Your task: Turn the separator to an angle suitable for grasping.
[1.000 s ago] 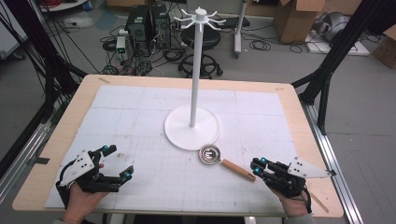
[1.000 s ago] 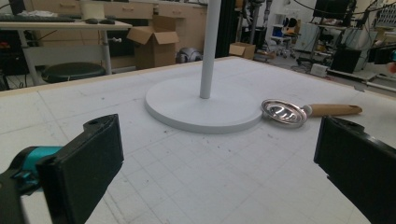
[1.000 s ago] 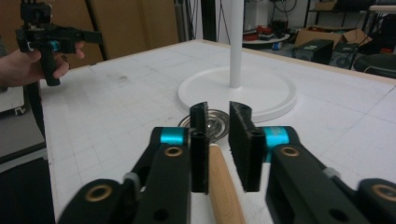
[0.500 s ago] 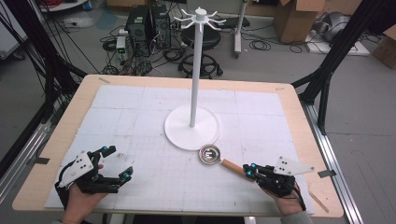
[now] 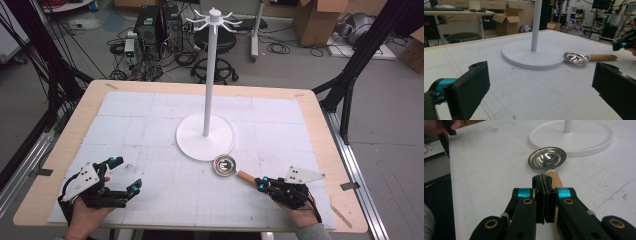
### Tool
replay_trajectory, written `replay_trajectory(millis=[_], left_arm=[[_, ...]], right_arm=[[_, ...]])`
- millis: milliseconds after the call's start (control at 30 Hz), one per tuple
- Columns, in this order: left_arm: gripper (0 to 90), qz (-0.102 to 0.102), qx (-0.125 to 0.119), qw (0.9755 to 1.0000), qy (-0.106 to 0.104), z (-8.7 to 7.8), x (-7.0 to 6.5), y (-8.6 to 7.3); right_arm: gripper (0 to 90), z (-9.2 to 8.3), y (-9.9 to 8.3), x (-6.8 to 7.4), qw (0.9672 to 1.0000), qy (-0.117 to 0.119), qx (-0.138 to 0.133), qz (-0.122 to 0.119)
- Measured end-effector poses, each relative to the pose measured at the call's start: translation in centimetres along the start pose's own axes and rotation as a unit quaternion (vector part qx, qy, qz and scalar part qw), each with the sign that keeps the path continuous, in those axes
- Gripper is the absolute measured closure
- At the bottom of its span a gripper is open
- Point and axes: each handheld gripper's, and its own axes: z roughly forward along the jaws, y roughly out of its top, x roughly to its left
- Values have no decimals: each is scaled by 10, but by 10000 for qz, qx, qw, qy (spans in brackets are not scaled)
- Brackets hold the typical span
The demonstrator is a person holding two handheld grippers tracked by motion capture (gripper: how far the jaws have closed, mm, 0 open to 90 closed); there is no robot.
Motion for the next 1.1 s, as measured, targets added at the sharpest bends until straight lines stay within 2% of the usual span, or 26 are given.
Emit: replay_trajectory(millis=[333,633,967,1033,1100], left_arm=[[18,5,19,10000,6,-1,0,-1],[18,10,34,10000,21,-2,1,-1],[18,-6,35,10000,31,-3,1,-1],[18,-20,30,10000,30,-3,1,-1],[18,-20,25,10000,33,-4,1,-1]], right_arm=[[900,14,-4,-1,9993,71,327,188],[900,17,-4,-2,9987,61,461,192],[900,25,-2,-2,9957,-24,889,262],[900,28,-1,-1,9947,-66,1003,208],[900,28,-1,-2,9947,-72,1004,205]])
